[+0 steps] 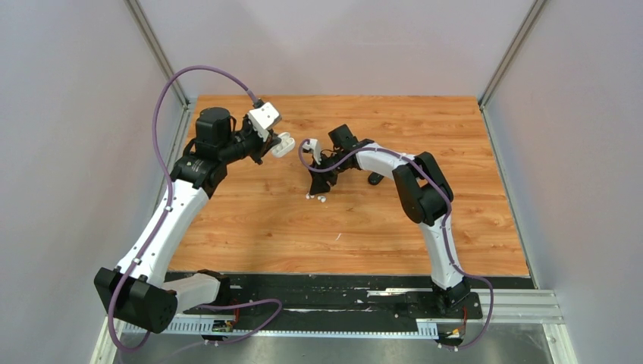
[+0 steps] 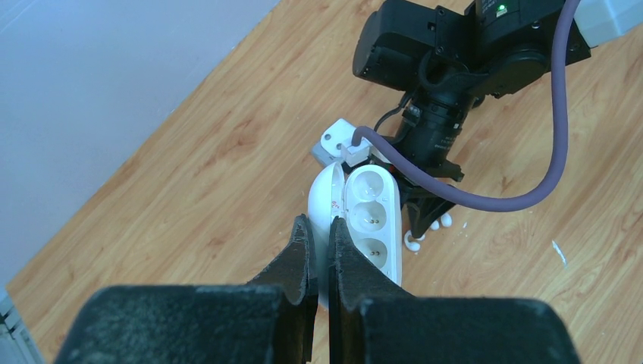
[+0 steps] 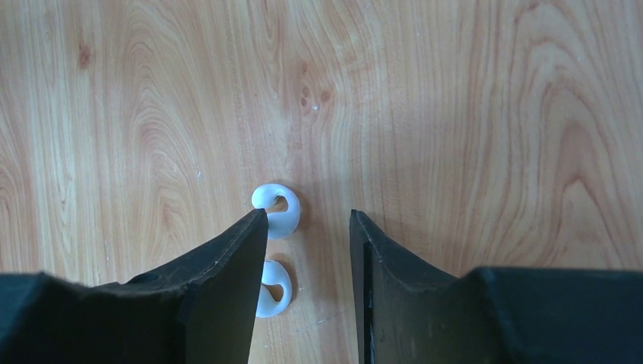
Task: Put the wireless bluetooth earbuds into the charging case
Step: Pick up the left earbud from the center of the board.
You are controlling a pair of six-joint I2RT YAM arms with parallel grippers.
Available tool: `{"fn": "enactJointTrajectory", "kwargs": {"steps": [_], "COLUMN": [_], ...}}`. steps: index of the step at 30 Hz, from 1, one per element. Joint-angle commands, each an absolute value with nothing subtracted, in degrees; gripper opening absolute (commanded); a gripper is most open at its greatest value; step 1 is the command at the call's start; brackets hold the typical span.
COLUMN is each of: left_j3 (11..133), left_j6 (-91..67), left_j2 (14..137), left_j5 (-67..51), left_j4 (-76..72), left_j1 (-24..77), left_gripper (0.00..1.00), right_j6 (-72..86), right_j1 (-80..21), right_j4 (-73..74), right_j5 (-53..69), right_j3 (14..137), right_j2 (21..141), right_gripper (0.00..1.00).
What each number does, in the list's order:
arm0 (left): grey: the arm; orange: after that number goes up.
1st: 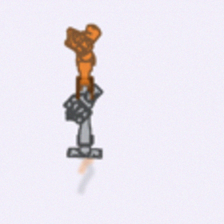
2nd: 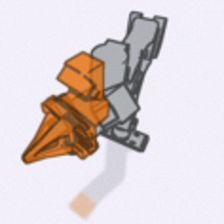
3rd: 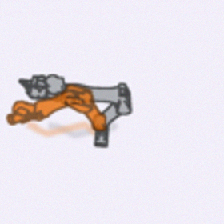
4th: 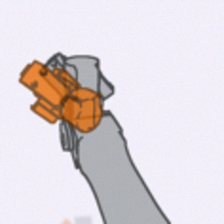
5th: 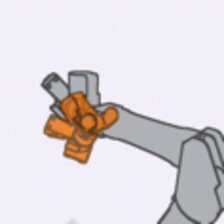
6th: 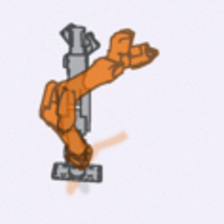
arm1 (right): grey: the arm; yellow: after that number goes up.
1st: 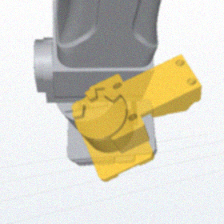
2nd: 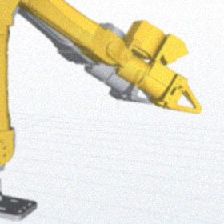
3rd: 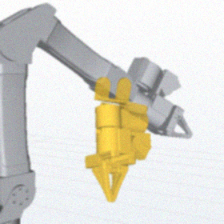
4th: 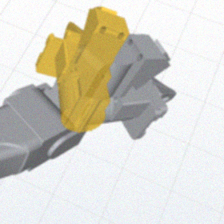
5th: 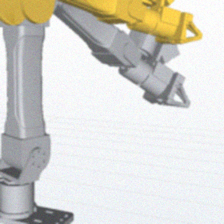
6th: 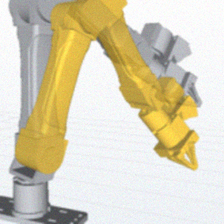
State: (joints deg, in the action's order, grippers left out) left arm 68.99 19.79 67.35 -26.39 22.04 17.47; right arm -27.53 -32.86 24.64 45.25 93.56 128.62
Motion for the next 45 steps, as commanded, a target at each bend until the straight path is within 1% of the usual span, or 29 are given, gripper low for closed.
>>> {"fn": "enactJointTrajectory", "kwargs": {"steps": [1, 7, 16, 26, 45], "left_j3": [68.9, 68.6, 68.1, 68.1, 69.5], "left_j6": [19.9, 19.7, 19.4, 19.0, 19.3], "left_j2": [66.1, 66.0, 65.8, 66.1, 67.2], "left_j5": [-26.2, -26.4, -26.4, -26.6, -27.1], "left_j4": [20.3, 20.0, 20.0, 20.0, 21.3], "left_j1": [17.2, 17.2, 17.2, 17.2, 17.2], "left_gripper": [0.0, 0.0, 0.0, 0.0, 0.0], "right_j6": [-30.0, -29.9, -29.8, -28.9, -27.4], "right_j1": [-33.3, -33.3, -33.3, -33.4, -33.1], "right_j4": [26.3, 26.5, 27.4, 27.7, 25.4], "right_j5": [47.4, 48.5, 53.5, 55.2, 51.9], "right_j3": [92.2, 92.5, 93.9, 95.5, 99.3], "right_j2": [128.2, 128.2, 128.5, 129.9, 132.5], "right_gripper": [0.43, 0.42, 0.34, 0.33, 0.36]}}
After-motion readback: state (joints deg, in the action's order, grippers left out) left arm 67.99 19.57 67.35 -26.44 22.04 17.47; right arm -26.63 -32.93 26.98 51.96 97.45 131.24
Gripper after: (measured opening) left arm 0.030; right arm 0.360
